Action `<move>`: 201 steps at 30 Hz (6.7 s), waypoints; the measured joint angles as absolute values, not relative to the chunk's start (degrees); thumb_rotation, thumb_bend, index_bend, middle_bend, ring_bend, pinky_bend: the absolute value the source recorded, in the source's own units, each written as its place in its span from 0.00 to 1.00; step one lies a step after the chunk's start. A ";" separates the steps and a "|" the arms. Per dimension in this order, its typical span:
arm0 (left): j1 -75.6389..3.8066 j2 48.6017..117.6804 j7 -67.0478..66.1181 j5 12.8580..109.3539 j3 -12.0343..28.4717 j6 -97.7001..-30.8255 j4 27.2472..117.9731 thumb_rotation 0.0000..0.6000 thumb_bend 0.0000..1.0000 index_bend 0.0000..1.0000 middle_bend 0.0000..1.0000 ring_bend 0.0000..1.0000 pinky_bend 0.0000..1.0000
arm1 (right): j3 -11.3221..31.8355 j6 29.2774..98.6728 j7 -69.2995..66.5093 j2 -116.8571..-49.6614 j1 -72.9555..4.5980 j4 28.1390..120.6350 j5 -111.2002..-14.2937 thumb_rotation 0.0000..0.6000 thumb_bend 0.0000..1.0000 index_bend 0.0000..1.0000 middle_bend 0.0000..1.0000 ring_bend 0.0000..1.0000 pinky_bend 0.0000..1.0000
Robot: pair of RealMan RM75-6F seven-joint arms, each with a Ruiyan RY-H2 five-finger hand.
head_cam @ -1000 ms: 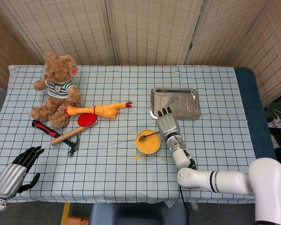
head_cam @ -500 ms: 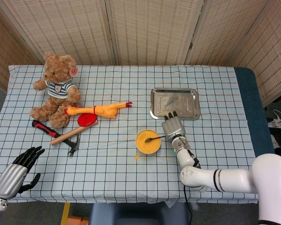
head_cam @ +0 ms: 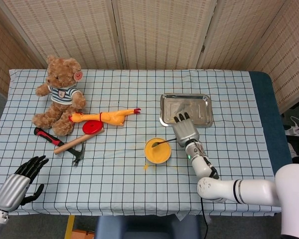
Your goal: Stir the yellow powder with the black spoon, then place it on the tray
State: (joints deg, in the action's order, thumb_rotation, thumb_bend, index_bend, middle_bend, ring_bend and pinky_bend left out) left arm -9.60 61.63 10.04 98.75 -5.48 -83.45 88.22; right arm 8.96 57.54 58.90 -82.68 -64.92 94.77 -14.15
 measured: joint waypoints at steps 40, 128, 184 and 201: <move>-9.40 61.64 9.47 99.60 -5.83 -84.14 88.47 1.00 0.48 0.00 0.00 0.00 0.16 | 3.91 56.76 55.43 -75.93 -66.21 103.67 -12.70 1.00 0.85 1.00 0.11 0.00 0.00; -10.01 61.55 11.37 99.05 -5.56 -83.76 87.62 1.00 0.49 0.00 0.00 0.00 0.16 | 3.23 56.51 58.76 -85.03 -73.94 90.80 -4.52 1.00 0.85 1.00 0.13 0.00 0.00; -10.10 62.18 9.27 97.37 -5.29 -81.98 87.79 1.00 0.48 0.00 0.00 0.00 0.16 | 7.84 56.80 50.79 -95.93 -64.13 56.68 -15.23 1.00 0.86 1.00 0.13 0.00 0.00; -10.43 62.33 9.06 96.12 -4.88 -80.84 87.66 1.00 0.48 0.00 0.00 0.00 0.16 | 15.39 45.15 52.94 -104.67 -63.02 39.70 -14.78 1.00 0.50 0.00 0.00 0.00 0.00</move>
